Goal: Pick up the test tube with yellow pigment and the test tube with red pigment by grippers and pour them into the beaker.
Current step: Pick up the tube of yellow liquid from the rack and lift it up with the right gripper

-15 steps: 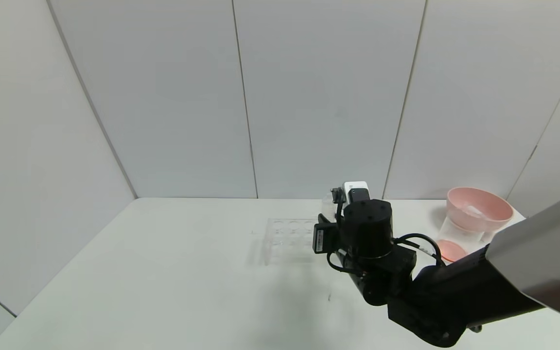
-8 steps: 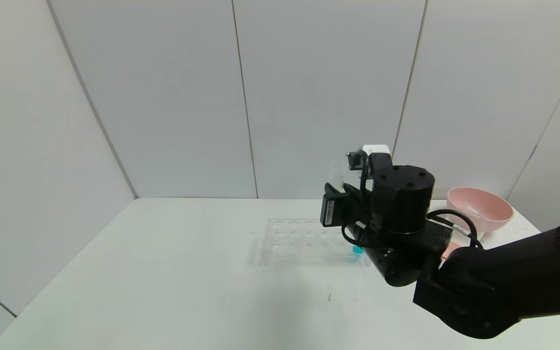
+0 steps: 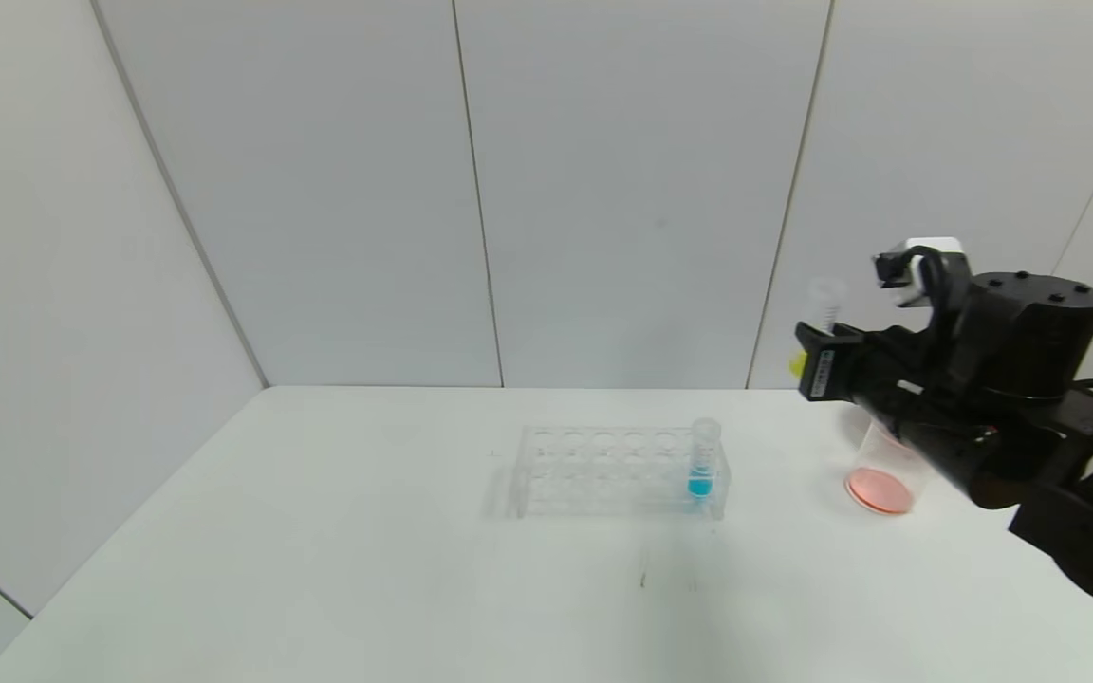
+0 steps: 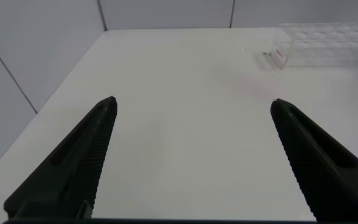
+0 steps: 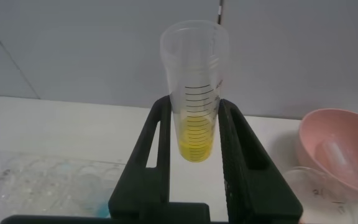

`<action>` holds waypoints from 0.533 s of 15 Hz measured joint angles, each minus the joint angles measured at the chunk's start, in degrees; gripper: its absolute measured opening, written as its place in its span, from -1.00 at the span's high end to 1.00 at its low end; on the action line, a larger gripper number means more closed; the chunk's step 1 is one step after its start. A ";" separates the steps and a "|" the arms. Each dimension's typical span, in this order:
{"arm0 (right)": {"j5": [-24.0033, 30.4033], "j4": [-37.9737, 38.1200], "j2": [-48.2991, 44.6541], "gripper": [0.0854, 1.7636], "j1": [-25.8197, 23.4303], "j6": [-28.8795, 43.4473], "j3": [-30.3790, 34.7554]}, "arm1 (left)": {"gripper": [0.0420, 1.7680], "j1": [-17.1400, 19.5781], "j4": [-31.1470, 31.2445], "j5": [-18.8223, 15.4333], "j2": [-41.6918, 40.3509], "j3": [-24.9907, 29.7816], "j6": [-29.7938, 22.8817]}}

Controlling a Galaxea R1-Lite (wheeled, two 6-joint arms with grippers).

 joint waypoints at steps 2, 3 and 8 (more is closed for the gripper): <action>8.02 -1.78 -1.89 0.44 -8.41 -1.35 3.30 | -1.00 0.00 0.00 -0.02 0.00 0.00 0.00; 11.89 -3.01 -2.56 0.44 -12.76 -2.74 4.60 | -1.00 0.00 0.00 -0.02 0.00 0.00 0.00; 32.43 -6.74 -3.39 0.44 -33.07 -15.84 7.13 | -1.00 0.00 0.00 0.00 0.00 0.00 0.00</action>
